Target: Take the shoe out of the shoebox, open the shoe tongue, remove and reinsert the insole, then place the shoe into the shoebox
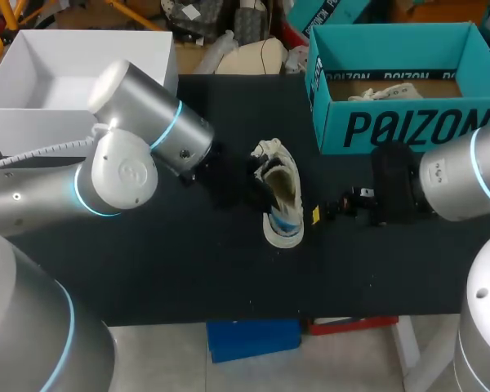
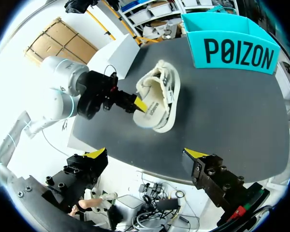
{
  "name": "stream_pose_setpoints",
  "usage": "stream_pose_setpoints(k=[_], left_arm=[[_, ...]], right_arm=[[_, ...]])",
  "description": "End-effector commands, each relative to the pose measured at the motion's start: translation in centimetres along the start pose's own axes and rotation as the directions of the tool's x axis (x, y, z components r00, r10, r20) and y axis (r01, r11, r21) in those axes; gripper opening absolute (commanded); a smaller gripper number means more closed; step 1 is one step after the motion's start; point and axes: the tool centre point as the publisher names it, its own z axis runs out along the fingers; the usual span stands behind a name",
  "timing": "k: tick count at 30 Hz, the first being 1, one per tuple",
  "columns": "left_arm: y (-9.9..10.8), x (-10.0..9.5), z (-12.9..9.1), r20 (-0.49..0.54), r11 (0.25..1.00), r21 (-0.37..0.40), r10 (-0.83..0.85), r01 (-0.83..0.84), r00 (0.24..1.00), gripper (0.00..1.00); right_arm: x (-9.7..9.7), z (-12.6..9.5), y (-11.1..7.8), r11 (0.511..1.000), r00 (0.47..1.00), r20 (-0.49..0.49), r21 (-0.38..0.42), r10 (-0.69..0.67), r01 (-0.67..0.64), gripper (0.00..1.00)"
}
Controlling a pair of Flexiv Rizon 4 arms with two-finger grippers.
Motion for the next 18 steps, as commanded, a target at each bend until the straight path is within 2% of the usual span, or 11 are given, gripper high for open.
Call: stream_pose_setpoints(k=[1, 18], left_arm=[[0.6, 0.0, 0.7, -0.001, 1.000, -0.015, -0.004, 0.004, 1.000, 0.00], [2.4, -0.2, 1.0, -0.036, 0.995, -0.098, 0.020, -0.023, 0.999, 0.00]], right_arm=[[0.1, 0.1, 0.0, 1.000, 1.000, 0.003, 0.000, 0.001, -0.001, 1.00], [0.1, 0.1, 0.0, 1.000, 1.000, 0.003, 0.000, 0.001, -0.001, 1.00]])
